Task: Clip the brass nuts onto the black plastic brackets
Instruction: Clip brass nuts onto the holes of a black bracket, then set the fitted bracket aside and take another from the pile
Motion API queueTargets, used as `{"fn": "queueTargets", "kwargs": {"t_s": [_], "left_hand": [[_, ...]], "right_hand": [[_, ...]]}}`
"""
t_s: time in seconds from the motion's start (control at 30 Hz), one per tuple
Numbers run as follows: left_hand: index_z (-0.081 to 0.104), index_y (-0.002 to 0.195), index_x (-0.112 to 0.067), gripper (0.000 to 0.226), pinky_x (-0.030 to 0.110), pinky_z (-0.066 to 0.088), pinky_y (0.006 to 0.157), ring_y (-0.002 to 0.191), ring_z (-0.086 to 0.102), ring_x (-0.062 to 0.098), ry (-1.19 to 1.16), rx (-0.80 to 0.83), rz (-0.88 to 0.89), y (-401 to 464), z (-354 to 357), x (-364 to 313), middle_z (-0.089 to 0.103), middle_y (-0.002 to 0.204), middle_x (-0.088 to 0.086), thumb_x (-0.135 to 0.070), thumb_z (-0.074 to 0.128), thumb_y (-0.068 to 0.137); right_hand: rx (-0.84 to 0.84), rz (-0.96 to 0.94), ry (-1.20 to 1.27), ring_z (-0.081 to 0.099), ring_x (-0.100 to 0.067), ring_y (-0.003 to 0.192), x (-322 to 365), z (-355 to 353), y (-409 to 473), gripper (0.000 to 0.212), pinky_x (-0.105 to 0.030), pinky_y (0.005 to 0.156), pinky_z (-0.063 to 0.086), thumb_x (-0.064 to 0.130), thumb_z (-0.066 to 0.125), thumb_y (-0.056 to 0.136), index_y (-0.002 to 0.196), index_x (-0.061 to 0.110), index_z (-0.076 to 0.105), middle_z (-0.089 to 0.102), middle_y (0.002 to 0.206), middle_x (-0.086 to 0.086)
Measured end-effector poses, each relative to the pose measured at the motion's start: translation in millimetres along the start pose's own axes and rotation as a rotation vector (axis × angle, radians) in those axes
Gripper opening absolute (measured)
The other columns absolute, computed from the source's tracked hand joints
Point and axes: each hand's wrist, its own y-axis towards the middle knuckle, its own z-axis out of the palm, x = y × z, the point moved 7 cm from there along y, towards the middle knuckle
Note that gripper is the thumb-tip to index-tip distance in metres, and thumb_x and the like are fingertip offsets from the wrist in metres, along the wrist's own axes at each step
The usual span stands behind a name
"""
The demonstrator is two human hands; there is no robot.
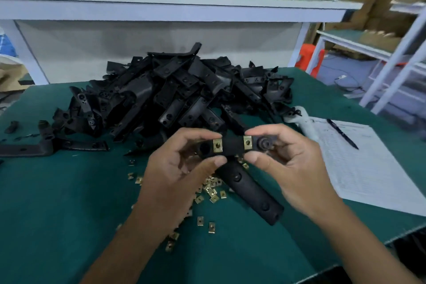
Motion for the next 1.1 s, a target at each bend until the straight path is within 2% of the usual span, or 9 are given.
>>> {"fn": "queueTargets", "kwargs": {"t_s": [0.13,0.23,0.43,0.57,0.67,0.8,0.9,1.03,1.1], "left_hand": [[0.067,0.100,-0.047,0.030,0.014,0.052,0.065,0.082,0.068,0.001,0.018,0.138,0.078,1,59,-18,0.071,0.096,-0.020,-0.028,0.079,0.080],[0.066,0.102,-0.046,0.025,0.005,0.047,0.071,0.084,0.066,-0.005,-0.063,0.255,0.137,-5,122,-21,0.070,0.097,-0.022,-0.031,0.071,0.083],[0.063,0.105,-0.043,0.024,0.016,0.051,0.082,0.097,0.069,0.005,-0.198,0.507,0.079,-52,263,-9,0.072,0.103,-0.016,-0.037,0.072,0.084],[0.060,0.108,-0.039,0.032,0.012,0.046,0.086,0.100,0.063,-0.007,-0.061,0.666,0.207,-93,341,-10,0.067,0.106,-0.026,-0.024,0.078,0.086],[0.061,0.109,-0.037,0.028,0.002,0.036,0.084,0.101,0.052,-0.020,0.030,0.739,0.258,-118,375,-7,0.063,0.106,-0.027,-0.027,0.076,0.088],[0.058,0.124,-0.035,0.038,0.009,0.038,0.092,0.108,0.049,-0.013,0.082,0.883,0.222,-138,400,3,0.062,0.116,-0.023,-0.034,0.073,0.089],[0.055,0.131,-0.035,0.043,0.004,0.033,0.095,0.111,0.048,-0.011,0.162,0.832,0.258,-128,384,8,0.062,0.121,-0.023,-0.042,0.070,0.091],[0.061,0.115,-0.033,0.025,0.019,0.041,0.096,0.105,0.057,-0.006,0.155,0.590,0.216,-84,310,14,0.068,0.107,-0.020,-0.039,0.067,0.091],[0.060,0.112,-0.034,0.021,0.020,0.042,0.096,0.103,0.058,-0.008,0.206,0.446,0.201,-57,251,19,0.067,0.106,-0.021,-0.040,0.064,0.092]], "right_hand": [[-0.109,0.041,-0.075,0.064,0.000,0.082,16,-55,-46,0.025,-0.010,0.075,0.047,0.032,0.077,0.081,0.103,0.042,0.068,0.069,0.094,0.018],[-0.228,0.081,-0.176,0.065,-0.002,0.086,32,-106,-86,0.025,-0.014,0.079,0.047,0.028,0.077,0.083,0.103,0.041,0.067,0.070,0.096,0.017],[-0.436,0.299,-0.495,0.065,-0.027,0.079,53,-207,-197,0.020,-0.041,0.070,0.053,0.028,0.073,0.090,0.107,0.034,0.065,0.069,0.095,0.006],[-0.550,0.469,-0.705,0.065,-0.025,0.079,56,-256,-278,0.019,-0.041,0.071,0.051,0.047,0.068,0.090,0.107,0.039,0.064,0.069,0.102,0.014],[-0.606,0.562,-0.752,0.068,-0.019,0.085,52,-273,-321,0.021,-0.040,0.074,0.052,0.052,0.066,0.089,0.107,0.041,0.063,0.068,0.107,0.021],[-0.635,0.689,-0.809,0.066,-0.004,0.099,40,-284,-352,0.030,-0.032,0.084,0.053,0.051,0.067,0.084,0.110,0.039,0.064,0.069,0.110,0.022],[-0.598,0.729,-0.875,0.061,-0.002,0.110,29,-279,-352,0.033,-0.029,0.090,0.053,0.055,0.065,0.081,0.111,0.041,0.063,0.065,0.115,0.023],[-0.512,0.650,-0.788,0.066,-0.001,0.103,3,-256,-324,0.023,-0.017,0.086,0.048,0.049,0.070,0.084,0.105,0.039,0.070,0.069,0.112,0.019],[-0.446,0.617,-0.726,0.068,-0.004,0.099,-26,-235,-294,0.023,-0.022,0.086,0.051,0.044,0.077,0.087,0.107,0.033,0.071,0.071,0.110,0.016]]}}
